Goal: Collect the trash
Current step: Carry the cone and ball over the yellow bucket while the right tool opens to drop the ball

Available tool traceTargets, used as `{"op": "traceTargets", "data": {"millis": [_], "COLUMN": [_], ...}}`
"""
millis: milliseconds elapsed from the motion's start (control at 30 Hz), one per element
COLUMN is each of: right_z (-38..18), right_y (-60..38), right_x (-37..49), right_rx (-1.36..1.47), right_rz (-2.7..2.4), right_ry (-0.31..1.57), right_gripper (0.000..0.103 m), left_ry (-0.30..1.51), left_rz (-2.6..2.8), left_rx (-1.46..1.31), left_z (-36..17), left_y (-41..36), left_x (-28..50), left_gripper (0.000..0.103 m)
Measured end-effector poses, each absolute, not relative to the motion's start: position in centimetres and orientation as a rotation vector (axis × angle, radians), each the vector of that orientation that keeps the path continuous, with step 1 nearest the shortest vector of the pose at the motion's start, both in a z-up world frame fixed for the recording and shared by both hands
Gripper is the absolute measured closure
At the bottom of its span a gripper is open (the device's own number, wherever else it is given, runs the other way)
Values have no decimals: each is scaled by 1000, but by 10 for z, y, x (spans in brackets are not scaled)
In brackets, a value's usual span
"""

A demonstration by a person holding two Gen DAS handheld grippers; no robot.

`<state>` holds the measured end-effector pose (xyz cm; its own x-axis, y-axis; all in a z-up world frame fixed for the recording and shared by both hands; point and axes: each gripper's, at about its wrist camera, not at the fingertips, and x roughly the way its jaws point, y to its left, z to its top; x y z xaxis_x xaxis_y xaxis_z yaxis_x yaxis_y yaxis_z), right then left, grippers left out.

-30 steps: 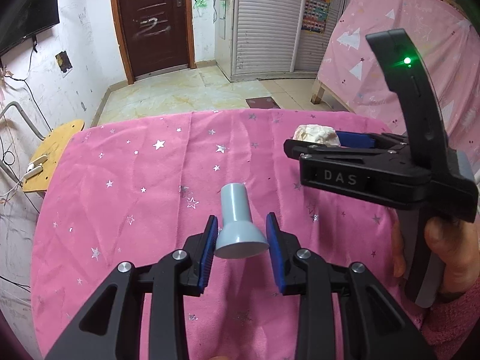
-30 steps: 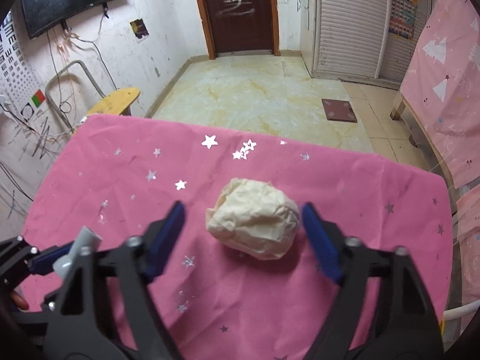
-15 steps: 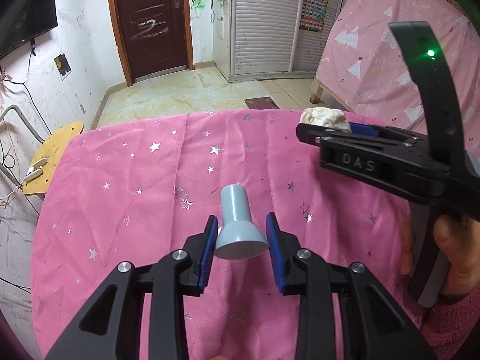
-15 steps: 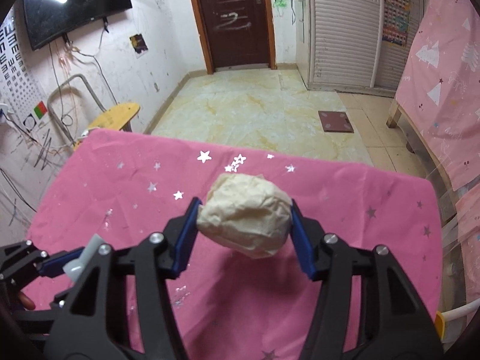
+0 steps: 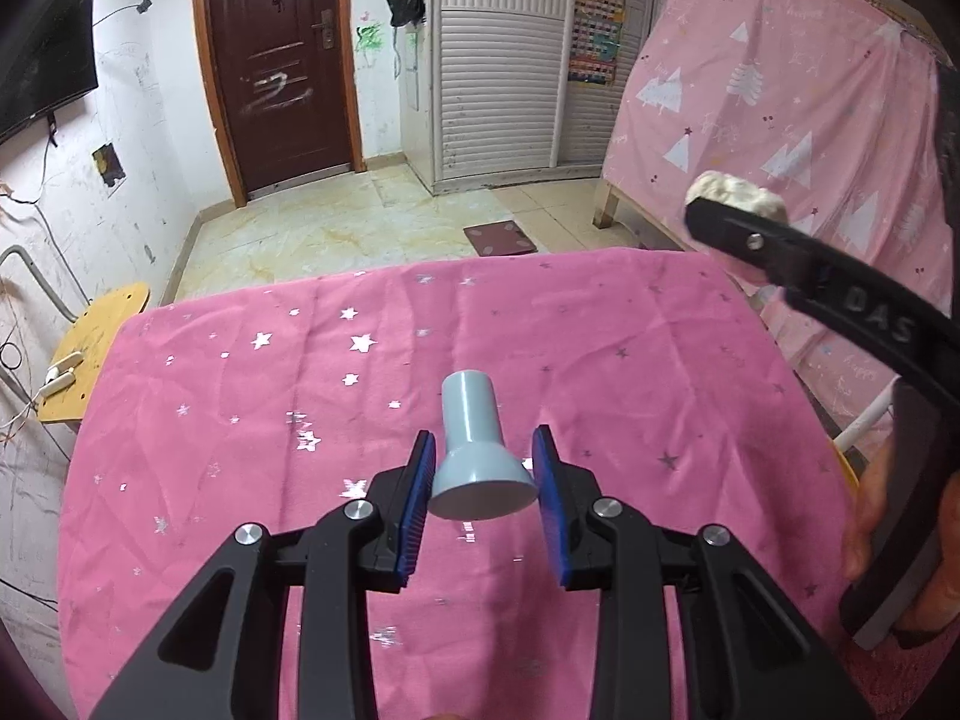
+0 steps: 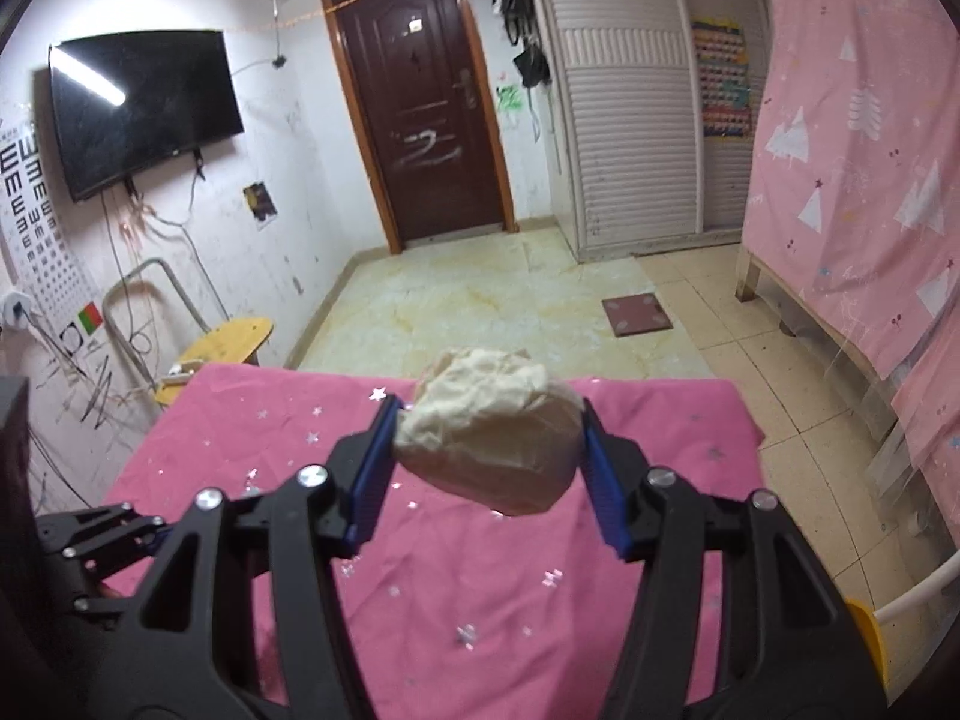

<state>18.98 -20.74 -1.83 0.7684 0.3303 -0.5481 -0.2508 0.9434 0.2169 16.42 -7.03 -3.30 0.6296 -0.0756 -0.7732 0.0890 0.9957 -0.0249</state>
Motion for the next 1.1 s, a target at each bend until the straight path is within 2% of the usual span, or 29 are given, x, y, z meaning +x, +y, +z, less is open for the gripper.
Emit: {"op": "traceTargets", "data": {"millis": [400, 800, 1000, 1100], "right_z": [-8, -37, -57, -70], "right_y": [-295, -411, -439, -451], "right_x": [129, 67, 52, 51], "right_rx": [95, 146, 190, 234], "right_rz": [170, -8, -54, -54], "right_ry": [524, 506, 531, 565], "right_gripper": [48, 48, 47, 40], "left_ry": [907, 928, 941, 941], "left_rz": [-185, -336, -427, -454], "left_rx": [79, 157, 184, 200], "left_z": [-44, -49, -50, -52], "left_y": [-141, -241, -292, -311], "left_x": [163, 151, 141, 135], "left_gripper": [78, 78, 78, 78]}}
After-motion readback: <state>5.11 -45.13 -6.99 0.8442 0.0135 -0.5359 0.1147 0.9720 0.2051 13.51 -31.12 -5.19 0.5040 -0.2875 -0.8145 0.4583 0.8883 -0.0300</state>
